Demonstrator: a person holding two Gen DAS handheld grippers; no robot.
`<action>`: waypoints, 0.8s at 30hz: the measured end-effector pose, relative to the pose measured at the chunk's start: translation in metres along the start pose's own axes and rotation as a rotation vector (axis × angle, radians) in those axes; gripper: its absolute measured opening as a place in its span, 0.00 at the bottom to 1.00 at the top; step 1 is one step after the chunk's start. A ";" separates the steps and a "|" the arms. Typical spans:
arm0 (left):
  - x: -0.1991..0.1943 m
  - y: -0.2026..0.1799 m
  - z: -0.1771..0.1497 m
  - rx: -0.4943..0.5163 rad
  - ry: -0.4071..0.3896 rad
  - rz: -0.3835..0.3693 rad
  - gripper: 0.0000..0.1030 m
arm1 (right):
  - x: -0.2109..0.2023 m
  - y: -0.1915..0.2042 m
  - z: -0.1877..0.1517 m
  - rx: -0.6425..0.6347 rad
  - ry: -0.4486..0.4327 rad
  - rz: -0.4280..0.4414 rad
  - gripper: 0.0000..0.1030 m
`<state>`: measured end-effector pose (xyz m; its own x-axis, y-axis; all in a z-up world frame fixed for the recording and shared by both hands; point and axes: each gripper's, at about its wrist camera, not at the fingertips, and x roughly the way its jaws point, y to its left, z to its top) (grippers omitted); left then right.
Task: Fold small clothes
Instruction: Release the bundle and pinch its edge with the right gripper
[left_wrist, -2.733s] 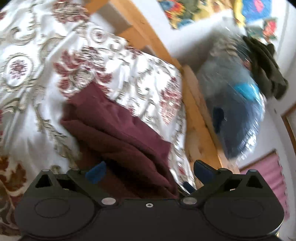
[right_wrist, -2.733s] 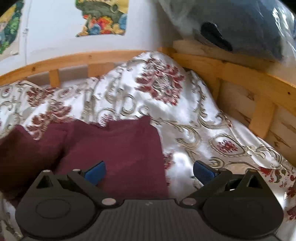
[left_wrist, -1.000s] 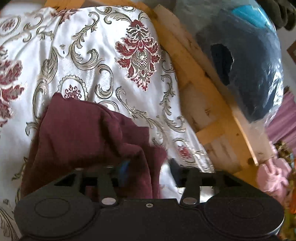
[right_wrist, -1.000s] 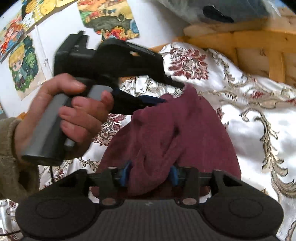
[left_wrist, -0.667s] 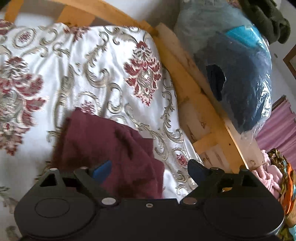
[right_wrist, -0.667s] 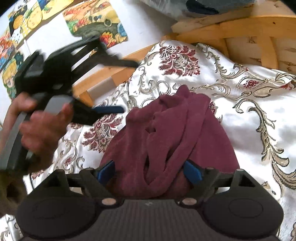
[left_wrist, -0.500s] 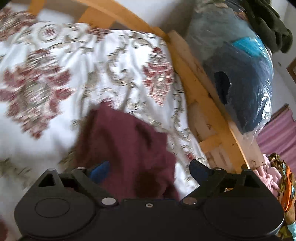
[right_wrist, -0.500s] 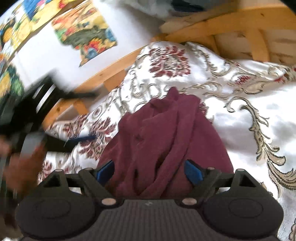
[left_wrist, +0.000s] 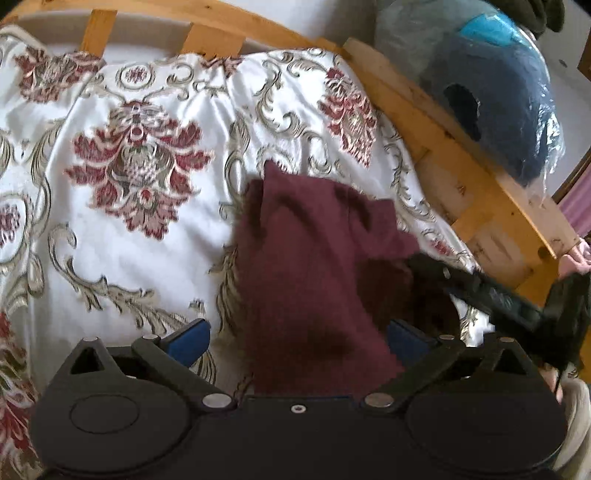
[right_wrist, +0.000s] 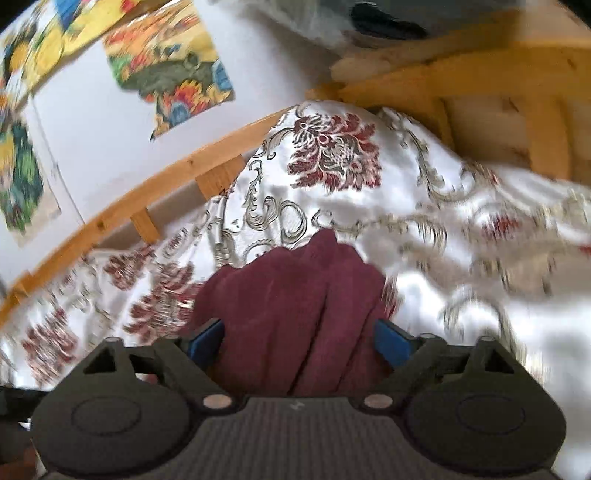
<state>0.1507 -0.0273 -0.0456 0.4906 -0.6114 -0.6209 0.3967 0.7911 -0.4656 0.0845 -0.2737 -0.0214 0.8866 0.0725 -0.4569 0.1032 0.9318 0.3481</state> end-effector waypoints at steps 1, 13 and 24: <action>0.004 0.001 -0.002 -0.009 0.007 0.001 0.99 | 0.004 0.000 0.001 -0.021 0.000 -0.004 0.76; 0.039 -0.002 -0.019 -0.052 0.118 -0.022 0.99 | 0.002 0.035 -0.009 -0.281 -0.053 -0.094 0.13; 0.021 -0.010 -0.014 -0.048 0.052 -0.046 0.99 | 0.003 0.003 -0.003 -0.203 -0.032 -0.152 0.11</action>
<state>0.1466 -0.0478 -0.0632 0.4310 -0.6467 -0.6293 0.3798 0.7626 -0.5236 0.0860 -0.2698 -0.0248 0.8818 -0.0819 -0.4645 0.1464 0.9837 0.1044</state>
